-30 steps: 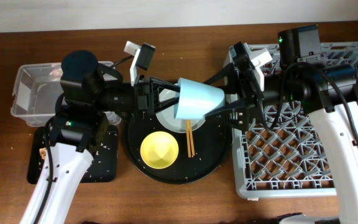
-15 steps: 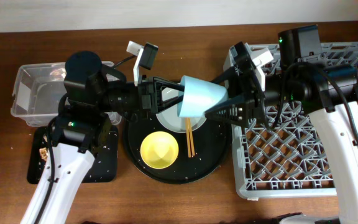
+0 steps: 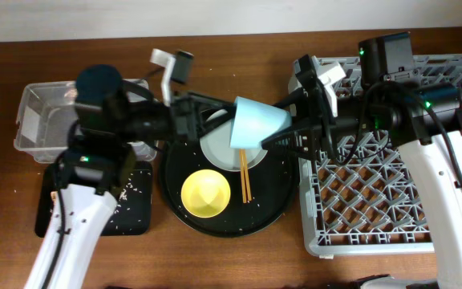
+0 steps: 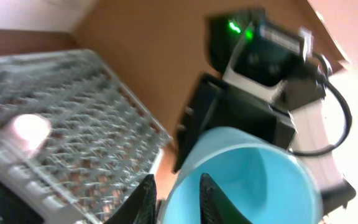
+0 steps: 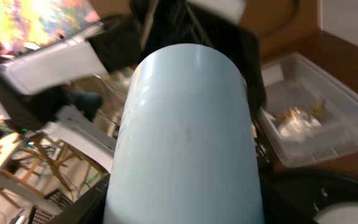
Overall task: Sort waste into correct bins and load items into the dishwasher rack
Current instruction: 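Hand the blue cup from the left gripper to the right gripper, then place the blue cup upside down in the rack with the right gripper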
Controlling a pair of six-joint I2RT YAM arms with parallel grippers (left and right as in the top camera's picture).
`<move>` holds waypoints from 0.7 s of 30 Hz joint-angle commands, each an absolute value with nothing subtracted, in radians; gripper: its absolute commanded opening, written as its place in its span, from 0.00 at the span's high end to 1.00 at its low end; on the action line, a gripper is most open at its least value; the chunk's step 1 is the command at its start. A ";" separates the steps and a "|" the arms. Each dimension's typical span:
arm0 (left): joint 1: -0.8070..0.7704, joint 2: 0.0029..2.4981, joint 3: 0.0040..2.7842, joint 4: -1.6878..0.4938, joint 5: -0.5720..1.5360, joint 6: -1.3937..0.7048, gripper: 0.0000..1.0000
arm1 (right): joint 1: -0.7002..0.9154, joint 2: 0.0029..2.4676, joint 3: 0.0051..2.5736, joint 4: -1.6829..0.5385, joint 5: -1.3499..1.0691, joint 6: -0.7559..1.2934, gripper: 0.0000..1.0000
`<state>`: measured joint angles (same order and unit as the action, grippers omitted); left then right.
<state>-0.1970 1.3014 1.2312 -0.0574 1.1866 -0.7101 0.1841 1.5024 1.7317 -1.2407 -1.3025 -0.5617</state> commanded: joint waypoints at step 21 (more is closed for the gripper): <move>-0.058 1.296 1.239 -0.811 0.575 -0.364 0.76 | 0.188 1.505 1.661 -1.414 0.065 0.121 0.57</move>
<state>-0.0593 1.3014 1.2350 -0.8040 0.6128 -0.3943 0.1841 1.5024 1.7111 -1.4105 -0.0311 0.0727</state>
